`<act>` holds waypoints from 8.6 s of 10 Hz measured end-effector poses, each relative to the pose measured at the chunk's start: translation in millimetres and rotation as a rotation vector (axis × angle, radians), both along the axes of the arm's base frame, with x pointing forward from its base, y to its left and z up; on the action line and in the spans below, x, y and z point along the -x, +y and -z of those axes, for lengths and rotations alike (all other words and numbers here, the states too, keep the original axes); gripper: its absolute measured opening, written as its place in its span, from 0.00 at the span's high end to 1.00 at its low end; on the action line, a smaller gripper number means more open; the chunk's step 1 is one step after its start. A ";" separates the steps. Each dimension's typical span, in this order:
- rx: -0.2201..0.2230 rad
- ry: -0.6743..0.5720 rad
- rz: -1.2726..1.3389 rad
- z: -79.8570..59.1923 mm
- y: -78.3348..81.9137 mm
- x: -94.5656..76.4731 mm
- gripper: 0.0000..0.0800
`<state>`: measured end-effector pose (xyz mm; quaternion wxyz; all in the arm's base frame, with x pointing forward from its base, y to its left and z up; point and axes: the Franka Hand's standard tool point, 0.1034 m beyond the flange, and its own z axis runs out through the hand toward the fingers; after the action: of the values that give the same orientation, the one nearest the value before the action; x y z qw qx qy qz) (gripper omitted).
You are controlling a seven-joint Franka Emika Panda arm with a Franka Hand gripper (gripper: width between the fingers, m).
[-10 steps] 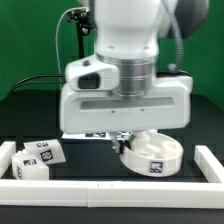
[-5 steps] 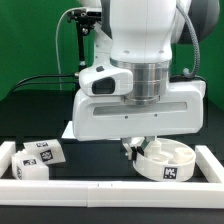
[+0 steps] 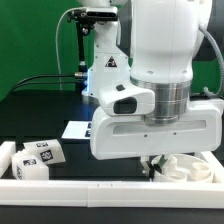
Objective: Assemble stool
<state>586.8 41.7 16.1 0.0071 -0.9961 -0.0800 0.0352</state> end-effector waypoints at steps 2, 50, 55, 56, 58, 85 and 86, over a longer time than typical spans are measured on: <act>0.000 0.000 0.000 0.2 -0.1 0.0 0.97; -0.052 -0.026 -1.591 -0.5 8.8 150.3 0.60; -0.041 0.011 -2.043 0.9 -5.8 151.5 0.60; -0.040 0.018 -2.099 1.1 -7.4 151.8 0.60; -0.049 0.051 -2.374 2.7 -11.2 156.8 0.60; 0.073 -0.095 -0.574 -41.4 17.0 114.7 0.19; 0.072 -0.097 -0.529 -41.4 18.3 114.8 0.19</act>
Offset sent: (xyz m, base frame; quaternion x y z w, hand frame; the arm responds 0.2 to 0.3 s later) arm -0.0108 -0.0133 0.0260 0.0119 -0.0425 0.0297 0.9986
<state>472.0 60.0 57.6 -0.0417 -0.9407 -0.3367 -0.0090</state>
